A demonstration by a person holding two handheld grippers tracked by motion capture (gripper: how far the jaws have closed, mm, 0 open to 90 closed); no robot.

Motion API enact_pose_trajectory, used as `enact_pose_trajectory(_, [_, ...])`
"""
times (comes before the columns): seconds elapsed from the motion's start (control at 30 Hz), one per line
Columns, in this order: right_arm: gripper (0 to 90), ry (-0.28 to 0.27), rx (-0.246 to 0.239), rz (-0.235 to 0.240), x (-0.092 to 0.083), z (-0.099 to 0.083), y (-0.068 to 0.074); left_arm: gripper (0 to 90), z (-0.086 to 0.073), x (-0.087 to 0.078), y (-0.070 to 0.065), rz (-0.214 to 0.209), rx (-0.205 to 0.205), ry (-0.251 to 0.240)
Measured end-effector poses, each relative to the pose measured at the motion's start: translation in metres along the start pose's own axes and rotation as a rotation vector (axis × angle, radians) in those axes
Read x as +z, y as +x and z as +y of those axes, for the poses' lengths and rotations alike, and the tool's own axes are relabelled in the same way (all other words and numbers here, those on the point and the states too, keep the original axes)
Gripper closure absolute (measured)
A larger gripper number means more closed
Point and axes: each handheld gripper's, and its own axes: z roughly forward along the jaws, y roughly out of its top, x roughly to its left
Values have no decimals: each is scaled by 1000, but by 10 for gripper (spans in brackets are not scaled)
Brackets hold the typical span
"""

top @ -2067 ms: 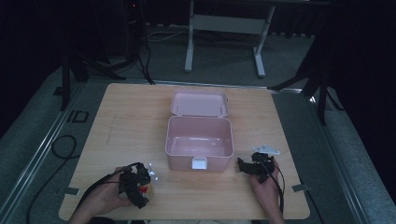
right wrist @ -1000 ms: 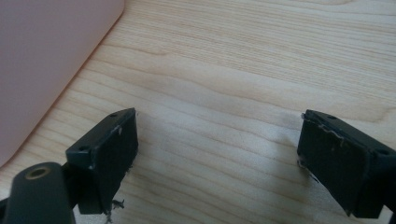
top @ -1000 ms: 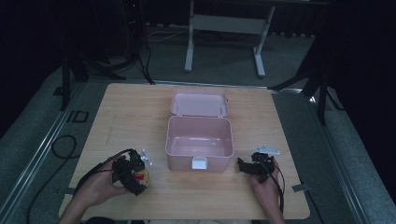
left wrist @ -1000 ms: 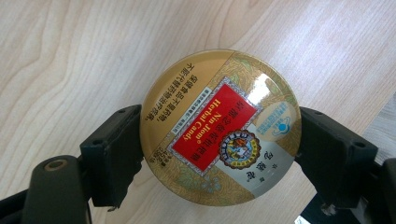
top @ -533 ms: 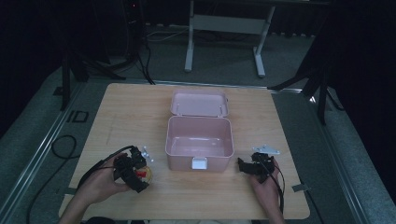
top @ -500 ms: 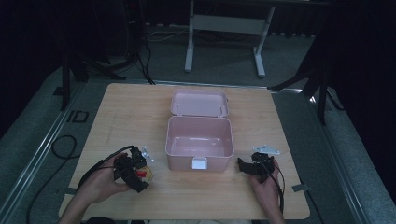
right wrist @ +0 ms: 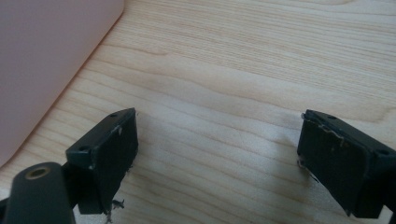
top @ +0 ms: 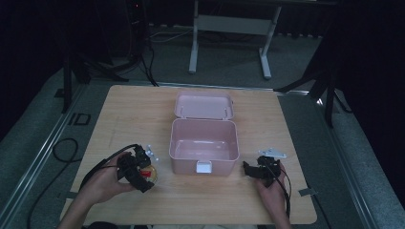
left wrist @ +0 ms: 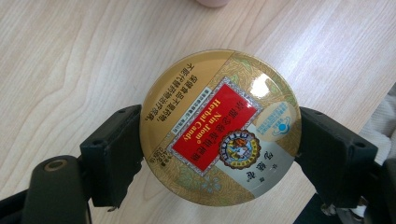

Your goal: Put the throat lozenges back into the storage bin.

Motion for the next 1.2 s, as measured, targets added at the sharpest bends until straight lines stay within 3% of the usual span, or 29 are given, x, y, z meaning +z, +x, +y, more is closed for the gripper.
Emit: enact_pose_trajectory(1.2, [122,0,0,0,0,0,0,200,14,-28,17,12,9,-23])
